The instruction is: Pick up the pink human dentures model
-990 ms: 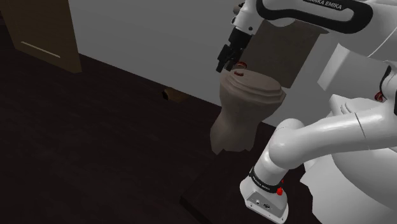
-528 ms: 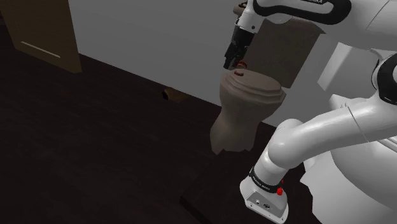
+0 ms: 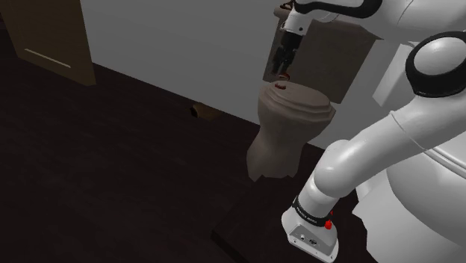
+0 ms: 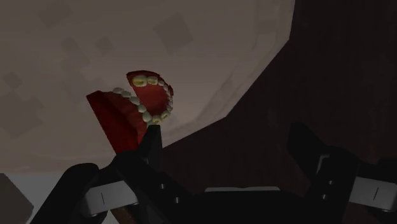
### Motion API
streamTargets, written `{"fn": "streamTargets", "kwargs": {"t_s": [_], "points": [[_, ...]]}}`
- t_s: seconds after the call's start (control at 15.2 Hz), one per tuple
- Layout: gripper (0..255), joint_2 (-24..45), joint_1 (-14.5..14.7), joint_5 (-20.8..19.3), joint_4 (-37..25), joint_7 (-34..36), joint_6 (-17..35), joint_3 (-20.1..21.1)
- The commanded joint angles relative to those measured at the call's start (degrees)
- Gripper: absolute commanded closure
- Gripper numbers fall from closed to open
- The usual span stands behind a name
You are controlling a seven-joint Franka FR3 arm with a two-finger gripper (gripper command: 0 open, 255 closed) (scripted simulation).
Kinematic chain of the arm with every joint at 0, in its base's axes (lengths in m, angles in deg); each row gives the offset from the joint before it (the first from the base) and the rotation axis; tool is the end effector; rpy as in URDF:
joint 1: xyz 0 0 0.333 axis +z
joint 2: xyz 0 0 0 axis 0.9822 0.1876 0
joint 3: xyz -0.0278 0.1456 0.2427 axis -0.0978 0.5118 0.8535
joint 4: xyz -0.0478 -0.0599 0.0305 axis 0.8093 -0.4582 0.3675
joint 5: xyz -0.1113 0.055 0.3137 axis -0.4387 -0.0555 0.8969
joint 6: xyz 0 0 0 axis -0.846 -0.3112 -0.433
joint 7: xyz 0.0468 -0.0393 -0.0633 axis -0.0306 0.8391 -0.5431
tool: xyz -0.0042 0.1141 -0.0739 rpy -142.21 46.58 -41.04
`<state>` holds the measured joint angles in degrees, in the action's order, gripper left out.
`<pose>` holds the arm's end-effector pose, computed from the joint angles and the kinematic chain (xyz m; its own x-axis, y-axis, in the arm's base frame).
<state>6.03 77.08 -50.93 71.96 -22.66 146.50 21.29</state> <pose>0.3202 -0.2024 0.5846 0.9985 -0.0392 0.0386 -0.0365 -0.9970 -0.0676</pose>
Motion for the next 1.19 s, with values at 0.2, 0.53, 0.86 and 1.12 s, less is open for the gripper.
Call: {"fn": "streamTargets", "kwargs": {"t_s": [0.2, 0.53, 0.86, 1.12], "points": [[0, 9.73, -0.71, 0.45, -9.91, -7.99, -2.74, -6.54], [0, 9.03, -0.97, 0.06, -6.18, -7.93, 0.31, -6.60], [0, 8.36, -1.14, -0.27, -2.81, -7.75, 3.07, -6.62], [255, 8.08, -1.15, -0.37, -2.31, -7.57, 3.31, -6.49]]}}
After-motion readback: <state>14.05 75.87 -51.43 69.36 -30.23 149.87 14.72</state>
